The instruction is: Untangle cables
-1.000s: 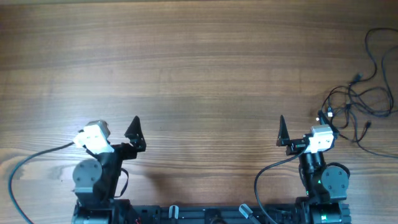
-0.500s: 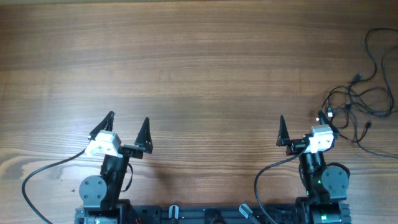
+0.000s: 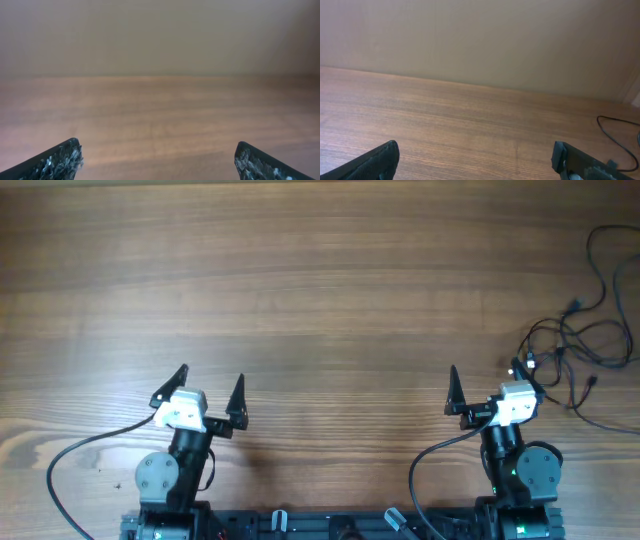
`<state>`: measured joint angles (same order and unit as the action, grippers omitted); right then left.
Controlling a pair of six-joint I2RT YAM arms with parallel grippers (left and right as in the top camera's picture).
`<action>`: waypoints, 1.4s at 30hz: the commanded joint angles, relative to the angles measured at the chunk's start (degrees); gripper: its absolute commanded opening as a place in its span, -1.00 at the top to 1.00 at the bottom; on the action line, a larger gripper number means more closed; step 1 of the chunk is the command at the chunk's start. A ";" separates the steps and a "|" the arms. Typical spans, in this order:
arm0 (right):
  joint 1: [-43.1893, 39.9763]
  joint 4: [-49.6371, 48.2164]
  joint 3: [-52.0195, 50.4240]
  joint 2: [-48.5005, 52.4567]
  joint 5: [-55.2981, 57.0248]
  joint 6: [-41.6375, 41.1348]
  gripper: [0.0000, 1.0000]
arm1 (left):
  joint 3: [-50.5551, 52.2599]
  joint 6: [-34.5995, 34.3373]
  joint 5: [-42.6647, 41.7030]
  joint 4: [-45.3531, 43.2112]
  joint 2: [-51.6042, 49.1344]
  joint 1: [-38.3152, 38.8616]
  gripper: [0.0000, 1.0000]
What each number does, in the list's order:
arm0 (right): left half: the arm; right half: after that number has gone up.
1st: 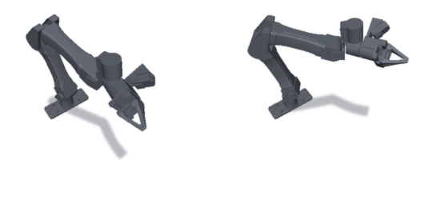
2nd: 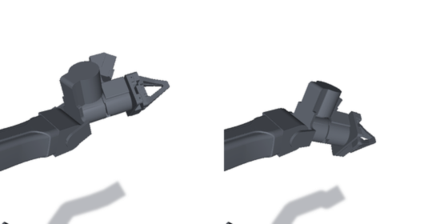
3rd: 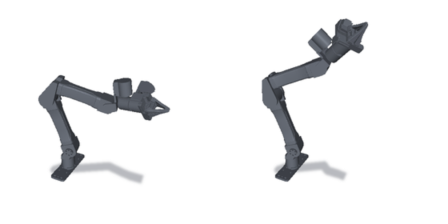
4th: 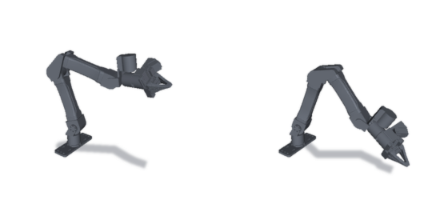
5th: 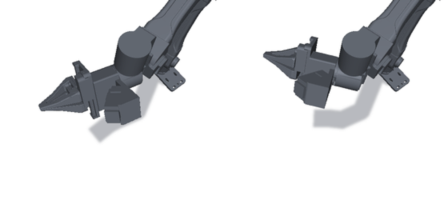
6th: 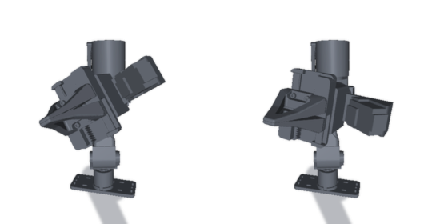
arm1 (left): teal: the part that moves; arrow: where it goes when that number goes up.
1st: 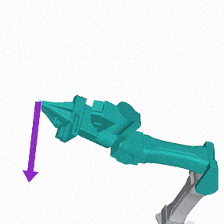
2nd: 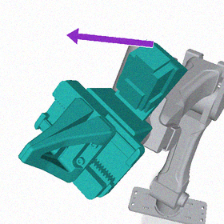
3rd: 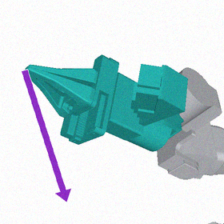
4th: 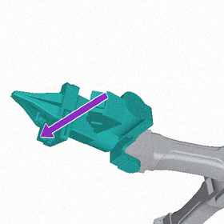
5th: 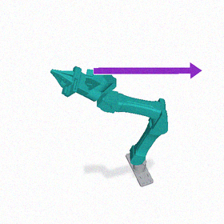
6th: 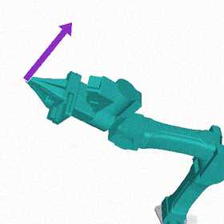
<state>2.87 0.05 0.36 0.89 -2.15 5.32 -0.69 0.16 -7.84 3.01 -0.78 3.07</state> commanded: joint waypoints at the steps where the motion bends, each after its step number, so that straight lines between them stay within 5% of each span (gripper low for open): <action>1: -0.28 -0.11 -0.07 -0.68 -0.87 0.59 -1.00 | 0.37 1.11 3.37 1.22 0.61 0.68 -1.00; 42: -0.28 -0.11 -0.07 -0.68 -0.87 0.59 -1.00 | 0.37 1.70 6.21 1.49 0.61 3.41 -1.00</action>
<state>2.87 0.03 0.36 0.89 -2.15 5.32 -0.69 1.45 -1.74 4.25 -0.78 6.28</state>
